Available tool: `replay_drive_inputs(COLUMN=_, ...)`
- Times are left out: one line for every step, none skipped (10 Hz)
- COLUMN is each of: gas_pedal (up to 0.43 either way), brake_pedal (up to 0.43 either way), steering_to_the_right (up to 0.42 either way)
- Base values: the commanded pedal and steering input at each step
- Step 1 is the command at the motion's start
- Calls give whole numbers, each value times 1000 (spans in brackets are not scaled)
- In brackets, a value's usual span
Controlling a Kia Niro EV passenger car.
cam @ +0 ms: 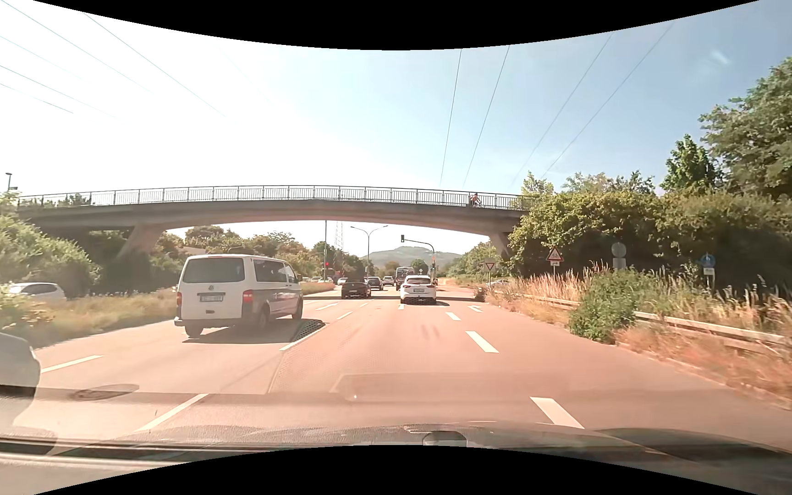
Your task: Follow the waypoints while adhering to traffic rules and regulations
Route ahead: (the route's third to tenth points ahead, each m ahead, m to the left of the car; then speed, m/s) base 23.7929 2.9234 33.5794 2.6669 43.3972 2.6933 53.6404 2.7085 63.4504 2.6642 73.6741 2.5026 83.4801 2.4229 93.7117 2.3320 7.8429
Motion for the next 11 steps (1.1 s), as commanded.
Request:
replay_drive_inputs(gas_pedal=228, brake_pedal=0, steering_to_the_right=2)
replay_drive_inputs(gas_pedal=228, brake_pedal=0, steering_to_the_right=2)
replay_drive_inputs(gas_pedal=228, brake_pedal=0, steering_to_the_right=1)
replay_drive_inputs(gas_pedal=228, brake_pedal=0, steering_to_the_right=2)
replay_drive_inputs(gas_pedal=228, brake_pedal=0, steering_to_the_right=2)
replay_drive_inputs(gas_pedal=228, brake_pedal=0, steering_to_the_right=1)
replay_drive_inputs(gas_pedal=228, brake_pedal=0, steering_to_the_right=2)
replay_drive_inputs(gas_pedal=228, brake_pedal=0, steering_to_the_right=2)
replay_drive_inputs(gas_pedal=228, brake_pedal=0, steering_to_the_right=1)
replay_drive_inputs(gas_pedal=228, brake_pedal=0, steering_to_the_right=1)
replay_drive_inputs(gas_pedal=228, brake_pedal=0, steering_to_the_right=1)
